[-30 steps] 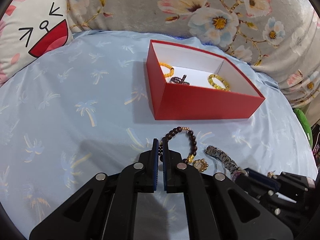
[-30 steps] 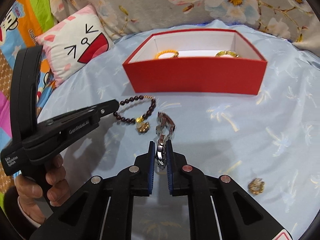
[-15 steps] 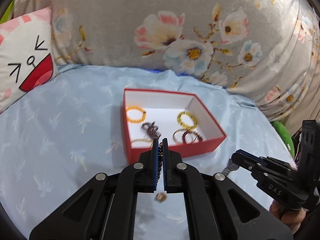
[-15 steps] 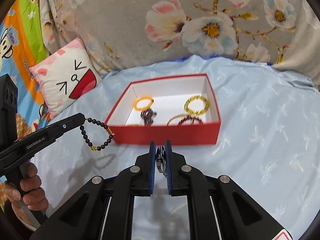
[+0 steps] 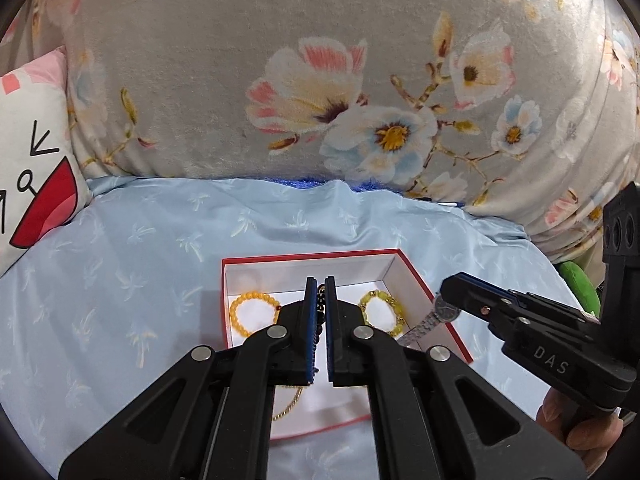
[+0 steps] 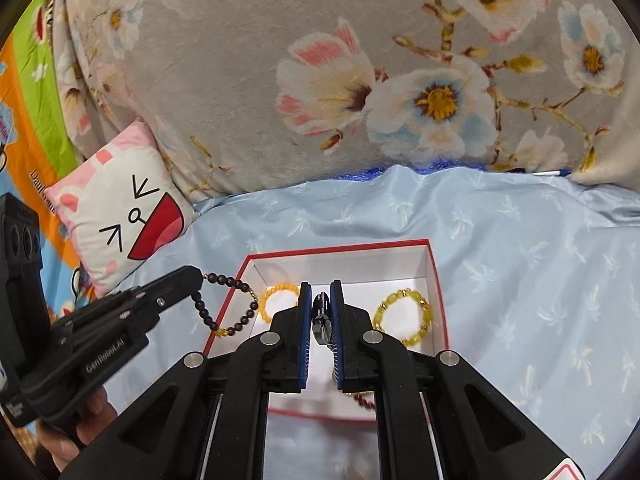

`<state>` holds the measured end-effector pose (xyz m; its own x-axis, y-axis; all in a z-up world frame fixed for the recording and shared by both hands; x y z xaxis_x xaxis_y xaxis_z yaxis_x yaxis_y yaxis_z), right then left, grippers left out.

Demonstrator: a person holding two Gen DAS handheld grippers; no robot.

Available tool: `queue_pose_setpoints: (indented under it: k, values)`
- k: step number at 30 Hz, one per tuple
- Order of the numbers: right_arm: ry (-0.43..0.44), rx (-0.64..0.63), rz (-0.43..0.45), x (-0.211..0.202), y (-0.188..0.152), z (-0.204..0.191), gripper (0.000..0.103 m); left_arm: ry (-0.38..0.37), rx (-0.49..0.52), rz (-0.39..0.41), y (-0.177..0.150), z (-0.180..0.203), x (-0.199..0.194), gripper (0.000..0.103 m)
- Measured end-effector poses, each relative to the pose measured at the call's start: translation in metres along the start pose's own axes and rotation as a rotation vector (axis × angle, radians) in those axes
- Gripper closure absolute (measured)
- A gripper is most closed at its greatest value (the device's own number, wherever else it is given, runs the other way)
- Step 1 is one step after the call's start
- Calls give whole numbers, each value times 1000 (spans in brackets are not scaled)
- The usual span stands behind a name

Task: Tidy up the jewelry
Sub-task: 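Carry the bead bracelet and silver watch into the red box and open both tools, then move both tools out of the box toward the small gold flower charm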

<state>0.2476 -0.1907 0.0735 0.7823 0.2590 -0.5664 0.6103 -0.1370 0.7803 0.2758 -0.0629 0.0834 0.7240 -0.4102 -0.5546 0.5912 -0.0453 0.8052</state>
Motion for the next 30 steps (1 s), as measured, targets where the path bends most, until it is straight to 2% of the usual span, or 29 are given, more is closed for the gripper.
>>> queue_pose_setpoints:
  k: [5,15,19,21,23,25,30]
  values:
    - [37,44,-56,42,2,0,94,9,-7,-46,-4,-9,33,100]
    - [8,62,-157,99,-19,13,94,11,-17,-116,-21,-17,75,100]
    - [-36,40,-149,99,-21,20,92,17,-14,-129,-24,-15,82,99]
    - [-48,30,-124,92,-19,22,83,36,-14,-118,-24,-16,82,99]
    - [-63,22,-99,84,-16,23,80,40,-7,-110,-23,-15,79,98]
    - [-68,6,-83,74,-15,23,80,43,-7,-105,-22,-14,75,84]
    - [-72,-16,-48,50,-16,19,79,48,-1,-80,-22,-10,59,81]
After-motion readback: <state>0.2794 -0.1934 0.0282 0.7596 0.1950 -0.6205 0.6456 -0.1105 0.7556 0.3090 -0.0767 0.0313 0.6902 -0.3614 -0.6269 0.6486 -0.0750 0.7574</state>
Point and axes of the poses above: each gripper's, at about its wrist camera, not at the fingertips, and x roughly the way its jaws point, z to its right, y to its top, the point moved 7 cm from there along x, roughly the way its jaws point
